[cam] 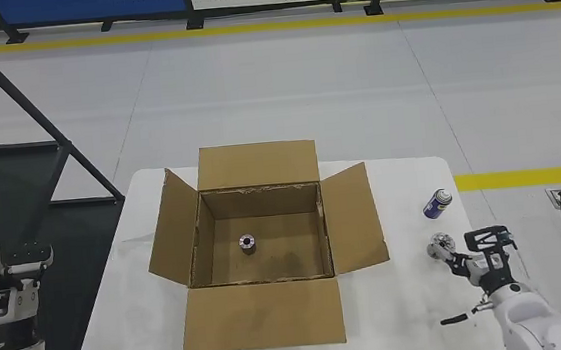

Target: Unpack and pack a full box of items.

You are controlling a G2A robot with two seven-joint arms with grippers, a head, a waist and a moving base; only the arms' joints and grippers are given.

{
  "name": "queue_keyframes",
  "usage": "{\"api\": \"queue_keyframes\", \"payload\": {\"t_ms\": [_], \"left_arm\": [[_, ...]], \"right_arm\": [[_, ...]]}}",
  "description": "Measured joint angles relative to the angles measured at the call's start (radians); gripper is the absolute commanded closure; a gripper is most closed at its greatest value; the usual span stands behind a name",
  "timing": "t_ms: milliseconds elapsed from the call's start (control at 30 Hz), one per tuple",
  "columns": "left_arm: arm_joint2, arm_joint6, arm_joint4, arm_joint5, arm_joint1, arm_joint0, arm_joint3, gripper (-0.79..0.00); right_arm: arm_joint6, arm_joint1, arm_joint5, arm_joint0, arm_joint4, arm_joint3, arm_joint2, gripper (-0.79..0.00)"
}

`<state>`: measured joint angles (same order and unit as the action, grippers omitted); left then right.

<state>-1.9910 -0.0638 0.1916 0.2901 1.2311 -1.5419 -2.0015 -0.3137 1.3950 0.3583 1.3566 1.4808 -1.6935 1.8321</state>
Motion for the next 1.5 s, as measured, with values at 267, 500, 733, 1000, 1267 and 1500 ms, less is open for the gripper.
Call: {"api": "queue_keyframes", "payload": {"t_ms": [267,500,733,1000,1267,1500], "left_arm": [[0.0,0.0,0.0,0.0,0.0,0.0,0.0,-0.785],[0.0,0.0,0.0,0.0,0.0,0.0,0.0,-0.785],[0.0,0.0,0.0,0.0,0.0,0.0,0.0,-0.785],[0.0,0.0,0.0,0.0,0.0,0.0,0.0,-0.785],[0.0,0.0,0.0,0.0,0.0,0.0,0.0,-0.785],[0.0,0.0,0.0,0.0,0.0,0.0,0.0,-0.785]], "right_arm": [[-0.014,-0.014,0.028,-0.061,-0.012,0.123,-0.01,-0.785],[-0.021,-0.023,0.032,-0.083,-0.033,0.186,-0.031,-0.785],[-0.026,-0.029,0.008,-0.109,-0.072,0.235,-0.049,-0.785],[-0.043,-0.036,-0.011,-0.128,-0.109,0.256,-0.061,-0.339],[-0.053,-0.044,-0.047,-0.141,-0.121,0.259,-0.071,0.0],[-0.037,-0.051,-0.066,-0.118,-0.157,0.178,-0.065,0.0]]}}
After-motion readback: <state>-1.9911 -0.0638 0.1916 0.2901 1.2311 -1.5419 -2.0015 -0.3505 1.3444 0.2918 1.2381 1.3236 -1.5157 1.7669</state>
